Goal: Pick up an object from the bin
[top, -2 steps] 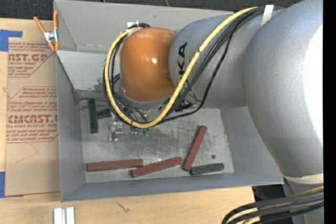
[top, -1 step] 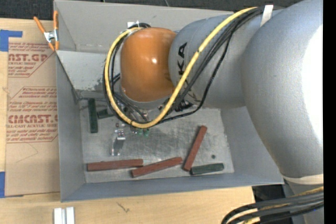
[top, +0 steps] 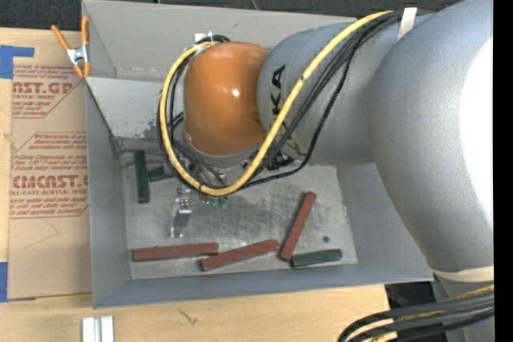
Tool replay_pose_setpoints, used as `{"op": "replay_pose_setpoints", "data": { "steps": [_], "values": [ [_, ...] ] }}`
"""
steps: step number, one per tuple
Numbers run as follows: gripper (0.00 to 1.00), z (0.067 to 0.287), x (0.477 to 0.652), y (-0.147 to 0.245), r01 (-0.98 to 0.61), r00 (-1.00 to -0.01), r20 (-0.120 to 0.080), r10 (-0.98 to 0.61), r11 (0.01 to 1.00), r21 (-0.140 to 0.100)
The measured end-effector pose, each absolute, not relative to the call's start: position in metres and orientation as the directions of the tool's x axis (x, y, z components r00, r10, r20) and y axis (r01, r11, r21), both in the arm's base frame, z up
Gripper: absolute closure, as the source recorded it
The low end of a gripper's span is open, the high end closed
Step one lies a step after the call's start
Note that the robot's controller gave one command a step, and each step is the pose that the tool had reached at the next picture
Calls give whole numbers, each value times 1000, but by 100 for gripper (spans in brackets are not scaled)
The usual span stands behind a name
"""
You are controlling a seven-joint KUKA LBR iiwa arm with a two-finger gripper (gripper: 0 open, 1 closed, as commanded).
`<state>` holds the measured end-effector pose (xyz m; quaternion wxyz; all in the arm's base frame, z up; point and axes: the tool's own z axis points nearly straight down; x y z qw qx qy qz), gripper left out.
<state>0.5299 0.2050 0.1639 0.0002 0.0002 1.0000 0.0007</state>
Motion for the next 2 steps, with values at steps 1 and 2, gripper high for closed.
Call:
{"op": "replay_pose_setpoints", "data": {
  "steps": [1,2],
  "values": [
    [100,72,494,189,-147,-989,6,-147,989,2],
    [100,72,494,189,-147,-989,5,-147,989,2]
  ]
}}
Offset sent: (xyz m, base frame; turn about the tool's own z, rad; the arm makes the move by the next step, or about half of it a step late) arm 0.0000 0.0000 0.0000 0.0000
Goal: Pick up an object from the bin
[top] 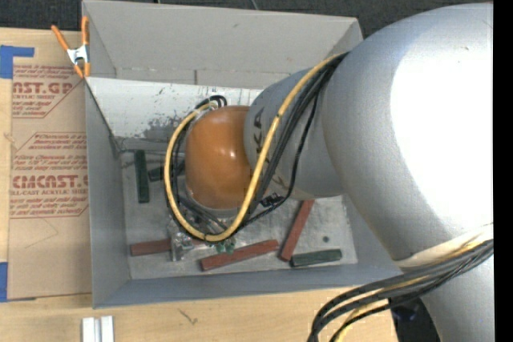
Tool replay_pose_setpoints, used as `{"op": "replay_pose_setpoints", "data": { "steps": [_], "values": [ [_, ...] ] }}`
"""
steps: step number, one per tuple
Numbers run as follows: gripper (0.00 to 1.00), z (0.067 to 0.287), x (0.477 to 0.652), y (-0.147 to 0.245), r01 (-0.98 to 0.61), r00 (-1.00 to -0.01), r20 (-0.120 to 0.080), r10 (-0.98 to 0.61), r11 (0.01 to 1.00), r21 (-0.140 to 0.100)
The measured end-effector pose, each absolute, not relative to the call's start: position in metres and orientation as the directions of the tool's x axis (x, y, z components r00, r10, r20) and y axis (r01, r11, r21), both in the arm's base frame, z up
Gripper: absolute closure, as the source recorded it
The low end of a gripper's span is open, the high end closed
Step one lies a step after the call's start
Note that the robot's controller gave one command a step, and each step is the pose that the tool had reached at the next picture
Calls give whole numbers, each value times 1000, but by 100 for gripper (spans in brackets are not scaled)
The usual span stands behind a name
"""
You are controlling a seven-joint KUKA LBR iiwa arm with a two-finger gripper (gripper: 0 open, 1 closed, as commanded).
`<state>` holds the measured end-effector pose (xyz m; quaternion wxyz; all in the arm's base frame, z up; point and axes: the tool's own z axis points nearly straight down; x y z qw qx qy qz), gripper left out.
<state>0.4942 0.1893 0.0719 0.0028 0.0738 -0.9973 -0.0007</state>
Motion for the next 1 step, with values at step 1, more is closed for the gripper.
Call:
{"op": "replay_pose_setpoints", "data": {
  "steps": [1],
  "values": [
    [100,265,508,183,-171,-985,-10,-171,985,1]
  ]
}}
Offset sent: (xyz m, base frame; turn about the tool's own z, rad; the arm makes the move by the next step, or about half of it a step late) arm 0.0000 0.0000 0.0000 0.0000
